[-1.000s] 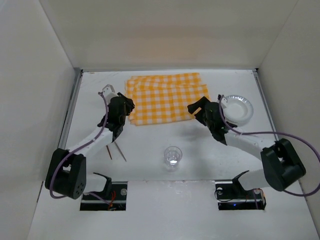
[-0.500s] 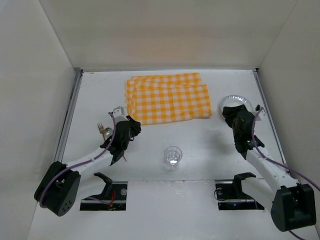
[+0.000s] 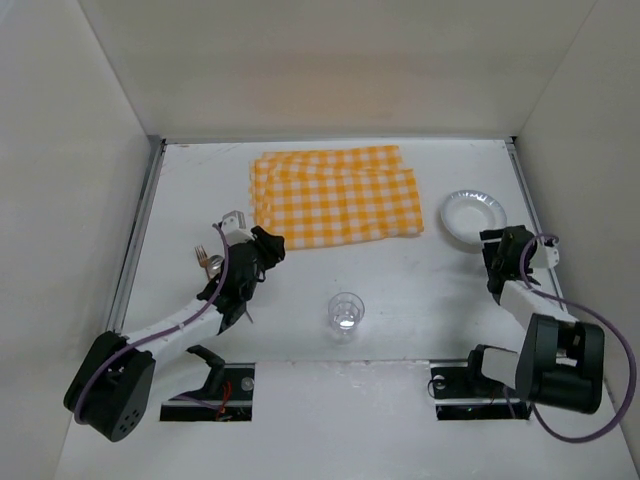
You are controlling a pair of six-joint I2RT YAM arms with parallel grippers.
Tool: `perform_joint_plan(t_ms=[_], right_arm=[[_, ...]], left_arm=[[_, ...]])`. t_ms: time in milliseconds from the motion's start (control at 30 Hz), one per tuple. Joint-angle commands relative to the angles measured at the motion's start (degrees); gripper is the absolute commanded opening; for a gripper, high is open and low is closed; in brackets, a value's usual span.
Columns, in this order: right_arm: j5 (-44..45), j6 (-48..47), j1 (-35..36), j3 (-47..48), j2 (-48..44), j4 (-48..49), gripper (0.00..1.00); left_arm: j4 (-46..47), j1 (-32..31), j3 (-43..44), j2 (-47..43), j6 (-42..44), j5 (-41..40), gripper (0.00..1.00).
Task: Set the dinner table for one person
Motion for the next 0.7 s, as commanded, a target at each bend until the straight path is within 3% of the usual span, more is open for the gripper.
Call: perform_joint_plan(t_ms=[0, 233, 333, 433, 667], right_arm=[[-6.2, 2.1, -2.0, 1.3, 5.4, 6.5, 0.79], [-12.8, 5.0, -4.4, -0.1, 14.9, 17.7, 0.66], [-13.7, 6.6, -5.2, -0.4, 17.2, 20.4, 0.52], [-14.3, 7.3, -5.8, -0.6, 19.6, 23.7, 0.46], [-15.8, 8.8, -7.7, -1.6, 22.7, 30.6, 0.15]], left_arm=[[3.5, -0.2, -0.8, -1.4, 0.6, -0.5, 0.43], [3.9, -0.3, -0.4, 0.6, 0.4, -0.4, 0.43], [4.0, -0.6, -0.2, 1.2, 0.4, -0.4, 0.43], [4.2, -0.6, -0.2, 1.3, 0.4, -0.4, 0.43], [4.3, -0.3, -0.4, 1.3, 0.4, -0.4, 0.43]])
